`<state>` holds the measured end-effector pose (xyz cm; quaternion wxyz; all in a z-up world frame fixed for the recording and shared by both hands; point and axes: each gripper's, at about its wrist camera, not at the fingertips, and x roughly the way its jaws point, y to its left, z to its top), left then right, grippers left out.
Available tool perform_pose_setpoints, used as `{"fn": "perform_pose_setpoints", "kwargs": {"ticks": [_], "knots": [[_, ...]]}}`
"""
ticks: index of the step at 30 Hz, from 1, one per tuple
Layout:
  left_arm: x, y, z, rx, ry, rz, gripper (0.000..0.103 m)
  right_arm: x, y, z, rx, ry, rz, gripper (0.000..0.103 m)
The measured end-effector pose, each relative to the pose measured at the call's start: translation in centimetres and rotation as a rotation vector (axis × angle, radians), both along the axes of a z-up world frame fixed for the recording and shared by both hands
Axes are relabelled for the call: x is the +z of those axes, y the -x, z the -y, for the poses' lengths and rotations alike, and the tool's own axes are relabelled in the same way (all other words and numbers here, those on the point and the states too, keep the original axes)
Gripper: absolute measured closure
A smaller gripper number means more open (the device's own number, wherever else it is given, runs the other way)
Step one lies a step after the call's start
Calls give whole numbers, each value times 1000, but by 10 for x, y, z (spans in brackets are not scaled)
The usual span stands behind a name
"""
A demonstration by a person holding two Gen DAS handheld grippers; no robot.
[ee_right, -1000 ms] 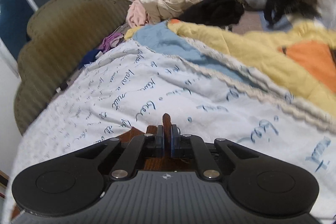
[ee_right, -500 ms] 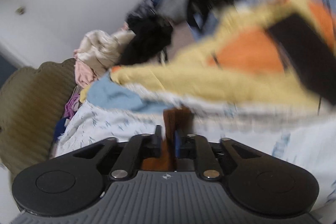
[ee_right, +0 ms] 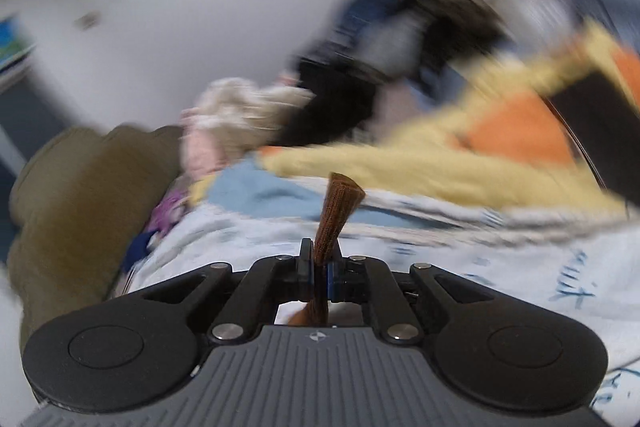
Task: Fold small clothes
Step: 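Carry the held sleeve across the sweater body and open the right gripper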
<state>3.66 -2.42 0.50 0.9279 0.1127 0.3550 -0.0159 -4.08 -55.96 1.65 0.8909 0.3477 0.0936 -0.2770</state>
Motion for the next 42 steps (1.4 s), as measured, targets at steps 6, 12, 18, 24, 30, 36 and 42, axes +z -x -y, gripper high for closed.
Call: {"fn": "perform_pose_setpoints", "kwargs": {"ticks": [6,12,18,24,30,36,42], "knots": [[-4,-9,-12,34,4,2,0,13,-31,-87,257,38,-35,91],[-7,-10,-27,60,17,-6,0,10,-69,-164,446,21,-44,91],[-6,-8,-42,117,22,20,0,15,-105,-253,619,34,-72,91],[-9,-7,-56,122,70,-29,0,14,-133,-324,738,44,-104,91],[-10,-4,-68,154,71,-21,0,5,-153,-379,841,24,-135,91],[-9,0,-73,163,38,-22,0,-8,-169,-420,935,-31,-155,91],[-9,7,-77,174,9,-6,0,-15,-171,-456,1016,-42,-163,91]]}}
